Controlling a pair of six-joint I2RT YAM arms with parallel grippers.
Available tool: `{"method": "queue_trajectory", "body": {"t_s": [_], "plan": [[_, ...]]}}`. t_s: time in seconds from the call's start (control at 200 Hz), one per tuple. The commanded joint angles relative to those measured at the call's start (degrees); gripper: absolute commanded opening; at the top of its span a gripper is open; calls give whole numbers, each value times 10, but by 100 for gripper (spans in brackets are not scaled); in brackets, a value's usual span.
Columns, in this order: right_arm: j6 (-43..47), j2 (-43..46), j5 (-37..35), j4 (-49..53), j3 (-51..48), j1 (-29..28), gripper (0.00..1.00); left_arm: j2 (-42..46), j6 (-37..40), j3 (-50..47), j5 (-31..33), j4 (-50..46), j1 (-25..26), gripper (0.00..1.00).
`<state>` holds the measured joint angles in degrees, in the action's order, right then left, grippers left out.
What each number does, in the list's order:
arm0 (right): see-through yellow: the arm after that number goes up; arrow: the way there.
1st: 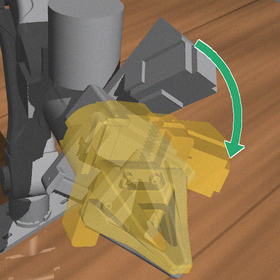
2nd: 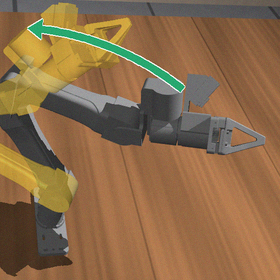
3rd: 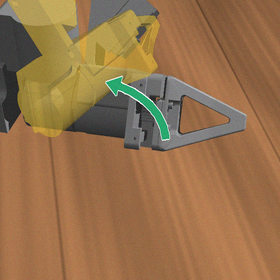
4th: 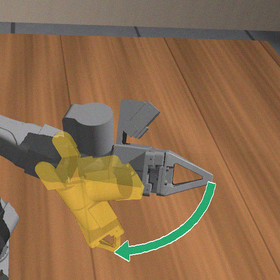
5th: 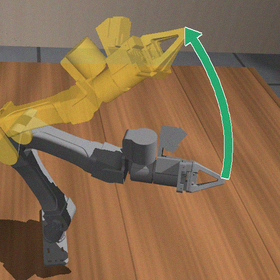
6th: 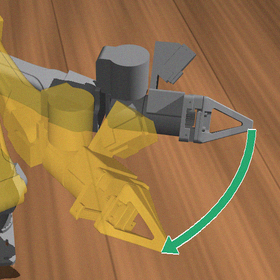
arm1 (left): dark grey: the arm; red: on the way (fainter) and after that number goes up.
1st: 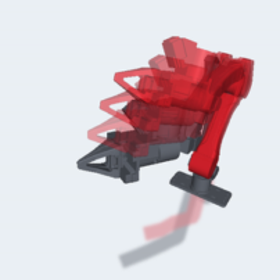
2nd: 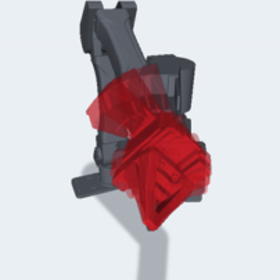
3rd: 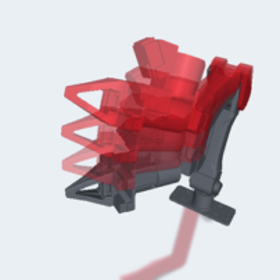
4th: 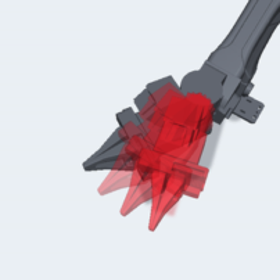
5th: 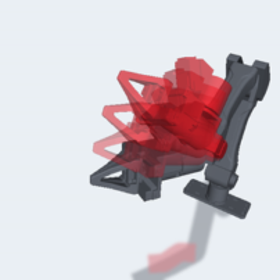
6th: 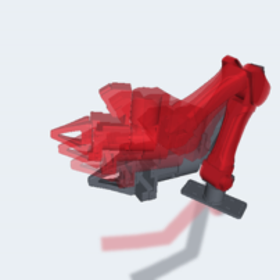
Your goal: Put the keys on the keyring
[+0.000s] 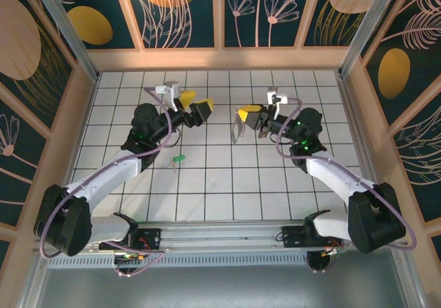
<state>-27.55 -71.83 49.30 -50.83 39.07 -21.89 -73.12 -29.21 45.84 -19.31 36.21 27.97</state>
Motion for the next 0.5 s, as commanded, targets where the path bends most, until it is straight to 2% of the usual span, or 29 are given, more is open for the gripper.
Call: {"method": "queue_trajectory", "body": {"t_s": [0.0,0.11,0.335,0.495], "plan": [[4,-8,-1,-27,26,-8,0,25,27,13,55,-15,-1,99],[4,-15,-2,-25,33,-12,0,36,29,12,76,-15,-1,99],[4,-24,-2,-23,44,-18,0,52,2,-6,196,-22,-1,99],[3,-31,5,-23,52,-22,0,57,40,-9,154,-19,-1,99]]}}
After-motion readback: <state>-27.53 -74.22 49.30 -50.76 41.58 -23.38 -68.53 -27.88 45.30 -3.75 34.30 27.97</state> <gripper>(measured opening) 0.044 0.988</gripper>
